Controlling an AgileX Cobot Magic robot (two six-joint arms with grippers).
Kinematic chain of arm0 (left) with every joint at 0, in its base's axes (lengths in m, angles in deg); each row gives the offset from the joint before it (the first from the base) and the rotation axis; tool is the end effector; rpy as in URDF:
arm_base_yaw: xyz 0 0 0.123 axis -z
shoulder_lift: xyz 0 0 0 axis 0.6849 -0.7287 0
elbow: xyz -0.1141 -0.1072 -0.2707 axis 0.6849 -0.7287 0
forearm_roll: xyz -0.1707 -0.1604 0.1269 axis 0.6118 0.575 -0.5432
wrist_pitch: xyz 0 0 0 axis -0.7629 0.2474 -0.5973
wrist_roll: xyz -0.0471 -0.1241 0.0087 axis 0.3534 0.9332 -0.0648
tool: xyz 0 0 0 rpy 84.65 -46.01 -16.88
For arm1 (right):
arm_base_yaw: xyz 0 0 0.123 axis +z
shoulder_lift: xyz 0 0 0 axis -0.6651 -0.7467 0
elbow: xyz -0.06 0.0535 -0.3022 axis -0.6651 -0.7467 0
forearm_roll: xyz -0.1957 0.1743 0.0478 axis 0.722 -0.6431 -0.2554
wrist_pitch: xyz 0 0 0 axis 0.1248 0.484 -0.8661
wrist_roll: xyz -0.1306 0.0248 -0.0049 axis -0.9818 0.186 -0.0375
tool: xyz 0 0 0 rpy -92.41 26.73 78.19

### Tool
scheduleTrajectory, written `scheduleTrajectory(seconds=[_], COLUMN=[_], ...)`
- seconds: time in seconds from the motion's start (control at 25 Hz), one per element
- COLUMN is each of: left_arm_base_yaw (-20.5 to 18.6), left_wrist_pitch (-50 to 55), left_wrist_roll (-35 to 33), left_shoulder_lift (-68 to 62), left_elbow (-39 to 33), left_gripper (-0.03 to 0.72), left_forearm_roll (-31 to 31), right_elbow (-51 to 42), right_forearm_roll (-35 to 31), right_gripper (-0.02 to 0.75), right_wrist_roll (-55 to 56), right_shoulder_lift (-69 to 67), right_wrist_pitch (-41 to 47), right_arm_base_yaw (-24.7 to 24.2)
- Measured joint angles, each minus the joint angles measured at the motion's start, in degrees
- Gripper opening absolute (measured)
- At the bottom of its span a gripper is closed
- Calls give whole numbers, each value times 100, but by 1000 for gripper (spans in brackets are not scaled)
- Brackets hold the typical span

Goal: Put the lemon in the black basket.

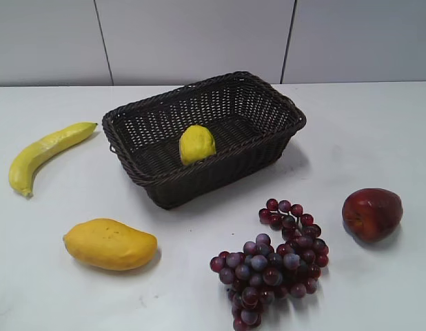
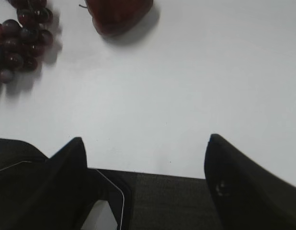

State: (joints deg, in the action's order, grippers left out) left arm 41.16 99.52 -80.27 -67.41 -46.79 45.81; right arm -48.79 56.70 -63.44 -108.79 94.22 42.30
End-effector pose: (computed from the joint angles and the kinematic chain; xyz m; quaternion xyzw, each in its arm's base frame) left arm 0.0184 -0.0002 0.2614 -0.0180 0.8598 0.0035 0.5103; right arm 0.0826 0.0146 0.2488 -0.0486 0.9414 0.0413 0.3312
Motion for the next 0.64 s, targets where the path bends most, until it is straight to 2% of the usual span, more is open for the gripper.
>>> scheduleTrajectory(seconds=[0.64], left_arm_base_yaw=[0], left_wrist_pitch=[0], left_wrist_roll=[0], left_shoulder_lift=[0], left_elbow=[0], left_gripper=[470], left_forearm_roll=[0], right_elbow=[-7], right_forearm_roll=[0], right_gripper=[573], right_wrist_roll=[0], right_shoulder_lift=[2187], right_wrist_pitch=[7], right_arm_base_yaw=[0])
